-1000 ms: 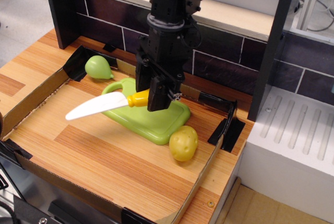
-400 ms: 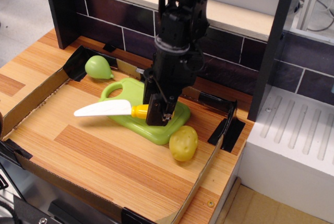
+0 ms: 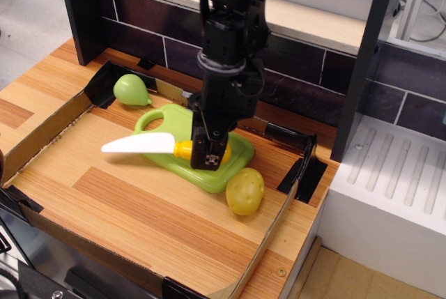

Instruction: Put knife on cutting board

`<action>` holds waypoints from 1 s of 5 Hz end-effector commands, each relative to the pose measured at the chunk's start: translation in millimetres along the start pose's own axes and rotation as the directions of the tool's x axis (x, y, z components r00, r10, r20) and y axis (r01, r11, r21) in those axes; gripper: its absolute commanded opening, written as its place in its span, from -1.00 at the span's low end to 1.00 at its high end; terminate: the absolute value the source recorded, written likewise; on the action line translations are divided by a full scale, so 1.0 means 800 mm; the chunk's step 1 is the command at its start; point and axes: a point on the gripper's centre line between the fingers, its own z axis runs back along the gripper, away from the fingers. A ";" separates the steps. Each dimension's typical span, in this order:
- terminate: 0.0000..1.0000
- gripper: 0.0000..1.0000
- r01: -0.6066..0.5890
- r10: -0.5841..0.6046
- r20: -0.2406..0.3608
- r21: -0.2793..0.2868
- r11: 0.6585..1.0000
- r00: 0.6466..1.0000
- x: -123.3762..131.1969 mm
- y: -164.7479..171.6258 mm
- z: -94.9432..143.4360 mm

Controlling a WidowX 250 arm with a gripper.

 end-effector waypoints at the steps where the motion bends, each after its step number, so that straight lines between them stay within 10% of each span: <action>1: -1.00 -1.00 0.039 -0.040 0.011 0.044 0.998 0.999 0.011 0.017 0.013; 3: -1.00 -1.00 -0.008 0.008 0.016 0.015 1.000 1.000 0.025 0.027 0.012; 4: -1.00 1.00 -0.051 0.051 0.022 0.008 0.999 0.998 0.027 0.028 0.012; 5: -1.00 1.00 -0.085 0.086 0.051 -0.016 0.996 0.995 0.030 0.033 0.016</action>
